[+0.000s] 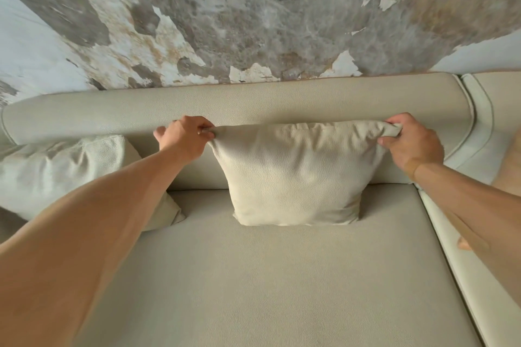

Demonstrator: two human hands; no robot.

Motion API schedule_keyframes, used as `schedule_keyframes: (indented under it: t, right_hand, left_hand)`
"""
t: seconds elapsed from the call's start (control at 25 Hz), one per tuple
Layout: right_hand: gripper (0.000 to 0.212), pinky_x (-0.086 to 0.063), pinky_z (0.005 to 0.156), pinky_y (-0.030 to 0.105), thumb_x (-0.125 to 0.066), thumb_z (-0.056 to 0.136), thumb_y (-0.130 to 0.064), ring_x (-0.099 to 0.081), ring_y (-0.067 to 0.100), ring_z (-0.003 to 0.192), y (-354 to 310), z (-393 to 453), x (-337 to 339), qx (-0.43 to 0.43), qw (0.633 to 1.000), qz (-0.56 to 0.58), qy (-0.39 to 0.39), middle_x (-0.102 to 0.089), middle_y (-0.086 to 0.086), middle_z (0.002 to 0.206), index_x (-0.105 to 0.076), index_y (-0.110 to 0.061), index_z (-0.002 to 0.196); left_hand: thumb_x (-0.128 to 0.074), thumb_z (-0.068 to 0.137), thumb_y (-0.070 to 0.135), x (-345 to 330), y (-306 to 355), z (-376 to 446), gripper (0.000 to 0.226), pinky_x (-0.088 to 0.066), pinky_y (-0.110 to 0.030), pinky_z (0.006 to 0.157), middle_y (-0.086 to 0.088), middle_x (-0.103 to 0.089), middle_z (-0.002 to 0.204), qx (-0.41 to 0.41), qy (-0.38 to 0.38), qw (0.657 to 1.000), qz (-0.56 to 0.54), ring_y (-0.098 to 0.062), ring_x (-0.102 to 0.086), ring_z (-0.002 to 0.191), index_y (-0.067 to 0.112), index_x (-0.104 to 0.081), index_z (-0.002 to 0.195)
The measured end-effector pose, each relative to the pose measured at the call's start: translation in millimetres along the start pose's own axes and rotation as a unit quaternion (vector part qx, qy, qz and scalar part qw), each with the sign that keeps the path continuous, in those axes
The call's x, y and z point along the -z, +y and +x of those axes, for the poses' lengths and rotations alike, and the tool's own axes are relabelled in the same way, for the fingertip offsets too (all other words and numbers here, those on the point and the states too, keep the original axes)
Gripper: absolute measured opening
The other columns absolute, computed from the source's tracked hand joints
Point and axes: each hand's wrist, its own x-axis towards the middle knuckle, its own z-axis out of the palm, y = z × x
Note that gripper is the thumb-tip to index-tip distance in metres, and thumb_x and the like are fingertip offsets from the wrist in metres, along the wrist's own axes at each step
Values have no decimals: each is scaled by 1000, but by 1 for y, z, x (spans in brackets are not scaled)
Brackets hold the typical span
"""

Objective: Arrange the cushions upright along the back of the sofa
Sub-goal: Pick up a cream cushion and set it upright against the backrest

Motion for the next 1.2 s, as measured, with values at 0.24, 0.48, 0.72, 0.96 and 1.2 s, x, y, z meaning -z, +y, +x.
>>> schedule_keyframes:
  t: [0.24, 0.48, 0.72, 0.96, 1.2]
  right_hand:
    - [44, -47, 94, 47, -66, 86, -31, -58, 40, 112, 1, -1, -4, -6, 1000, 7, -17, -66, 14, 119, -51, -33, 127]
    - [88, -39, 101, 42, -64, 89, -32, -50, 40, 126, 16, -29, -25, -73, 993, 91, -38, -49, 18, 144, -6, -24, 155]
    - [97, -50, 85, 40, -82, 75, -18, -47, 19, 119, 49, -45, -79, -128, 940, 218, -231, -45, -7, 136, -18, -28, 147]
    - [110, -44, 100, 44, -91, 61, -24, -46, 17, 123, 73, -31, -106, -81, 948, 249, -181, -41, -5, 144, -16, -35, 141]
    - [111, -43, 102, 57, -92, 48, -42, -50, 26, 126, 92, -17, -84, -79, 961, 194, -181, -46, -4, 141, -20, -38, 133]
  left_hand:
    - [-56, 94, 42, -5, -1, -4, 34, -26, -42, 90, 5, -64, 124, 14, -55, 998, -4, -26, -53, 115, 38, -56, 127]
    - [-53, 92, 36, -43, -7, -46, 71, -36, -51, 106, 2, -47, 147, 108, -57, 978, -172, -27, -48, 129, 33, -16, 152]
    - [-79, 74, 16, -123, -19, -76, 89, -41, -35, 100, 6, -53, 133, 128, -261, 897, -334, -21, -53, 123, 36, -30, 146]
    - [-82, 72, 40, -151, -18, -78, 81, -55, -40, 75, 6, -54, 122, 126, -256, 903, -321, -21, -54, 101, 42, -28, 132]
    - [-83, 71, 40, -158, 8, -77, 88, -48, -47, 98, -2, -55, 124, 93, -245, 917, -299, -30, -54, 114, 33, -26, 138]
